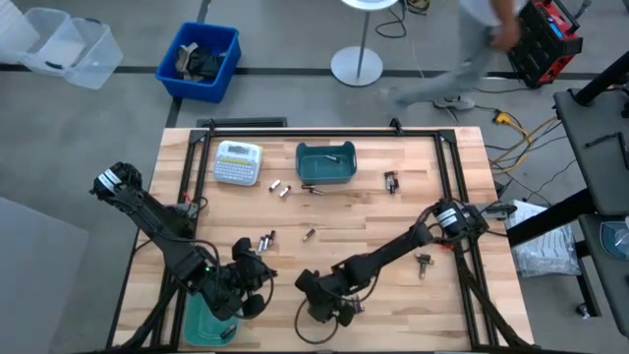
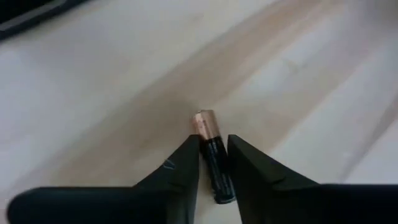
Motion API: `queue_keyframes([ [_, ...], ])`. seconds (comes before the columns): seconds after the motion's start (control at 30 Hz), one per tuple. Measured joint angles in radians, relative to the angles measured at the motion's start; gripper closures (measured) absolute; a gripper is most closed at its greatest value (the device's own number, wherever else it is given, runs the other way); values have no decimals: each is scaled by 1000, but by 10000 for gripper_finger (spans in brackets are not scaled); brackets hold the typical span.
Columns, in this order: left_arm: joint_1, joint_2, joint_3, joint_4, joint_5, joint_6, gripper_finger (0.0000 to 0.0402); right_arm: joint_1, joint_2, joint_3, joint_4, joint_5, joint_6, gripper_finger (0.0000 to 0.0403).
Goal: Sort batteries
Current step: Put the brown battery into the green bin
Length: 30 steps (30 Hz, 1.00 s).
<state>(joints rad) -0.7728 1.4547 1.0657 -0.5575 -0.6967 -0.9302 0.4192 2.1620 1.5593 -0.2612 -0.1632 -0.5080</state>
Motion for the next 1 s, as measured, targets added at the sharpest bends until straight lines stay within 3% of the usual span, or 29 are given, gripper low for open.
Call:
queue_keyframes([
  [0.27,0,0,0,0,-1,5,402,-55,0,-12,11,-61,-10,356],
  [0.6,0,0,0,0,-2,65,402,-107,0,-23,4,-99,-34,276],
  [0.73,0,0,0,0,-3,65,402,-126,0,-35,11,-109,-74,261],
  [0.83,0,0,0,1,-3,52,402,-141,0,-36,8,-117,-90,278],
  [1.0,-1,0,-1,13,-7,23,402,-159,0,-42,7,-120,-134,359],
])
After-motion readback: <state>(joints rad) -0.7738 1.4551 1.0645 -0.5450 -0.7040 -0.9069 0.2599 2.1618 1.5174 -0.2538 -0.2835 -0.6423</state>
